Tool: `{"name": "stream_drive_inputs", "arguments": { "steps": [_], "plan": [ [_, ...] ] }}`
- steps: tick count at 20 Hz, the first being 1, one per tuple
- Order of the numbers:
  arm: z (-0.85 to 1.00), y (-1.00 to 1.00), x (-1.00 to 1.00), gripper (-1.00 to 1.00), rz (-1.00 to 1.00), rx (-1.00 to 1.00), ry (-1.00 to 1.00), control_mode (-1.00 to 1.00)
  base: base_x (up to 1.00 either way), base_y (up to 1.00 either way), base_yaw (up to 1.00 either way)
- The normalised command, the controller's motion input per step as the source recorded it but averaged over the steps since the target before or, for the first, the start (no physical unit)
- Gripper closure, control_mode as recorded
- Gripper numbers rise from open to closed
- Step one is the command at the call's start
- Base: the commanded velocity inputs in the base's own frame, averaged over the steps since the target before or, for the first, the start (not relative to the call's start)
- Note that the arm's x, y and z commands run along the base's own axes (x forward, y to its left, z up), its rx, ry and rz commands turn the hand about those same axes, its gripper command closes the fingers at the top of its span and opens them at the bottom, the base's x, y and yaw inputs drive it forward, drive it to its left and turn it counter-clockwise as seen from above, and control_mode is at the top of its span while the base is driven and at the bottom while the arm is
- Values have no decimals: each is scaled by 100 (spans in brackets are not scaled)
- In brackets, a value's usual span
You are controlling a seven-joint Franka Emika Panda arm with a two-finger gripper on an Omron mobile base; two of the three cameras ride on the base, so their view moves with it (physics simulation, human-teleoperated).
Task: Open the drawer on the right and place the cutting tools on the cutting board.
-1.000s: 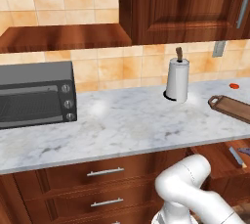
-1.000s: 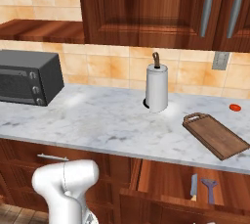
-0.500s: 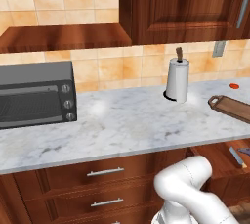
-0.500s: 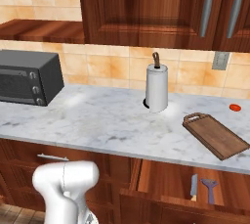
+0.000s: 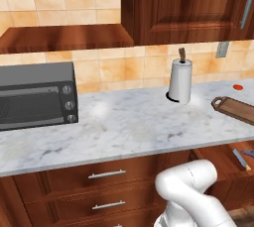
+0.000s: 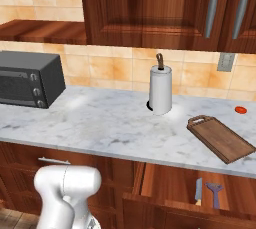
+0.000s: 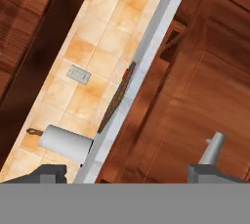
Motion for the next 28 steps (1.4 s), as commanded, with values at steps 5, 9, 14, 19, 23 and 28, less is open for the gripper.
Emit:
{"name": "stream_drive_inputs", "arguments": {
  "steps": [5, 9, 14, 19, 23, 28],
  "plan": [
    [100, 42, -10, -100, -3, -9, 13, -100, 0, 0, 0],
    [99, 40, 6, -100, -1, -8, 21, -100, 0, 0, 0],
    [78, 37, 50, -100, 0, -5, 27, -100, 0, 0, 0],
    [42, 30, 60, -100, 0, -8, 38, -100, 0, 0, 0],
    [5, 9, 53, -100, 0, -8, 35, -100, 0, 0, 0],
    [-3, 1, 25, -100, 0, -7, 19, -100, 0, 0, 0]
  ]
}}
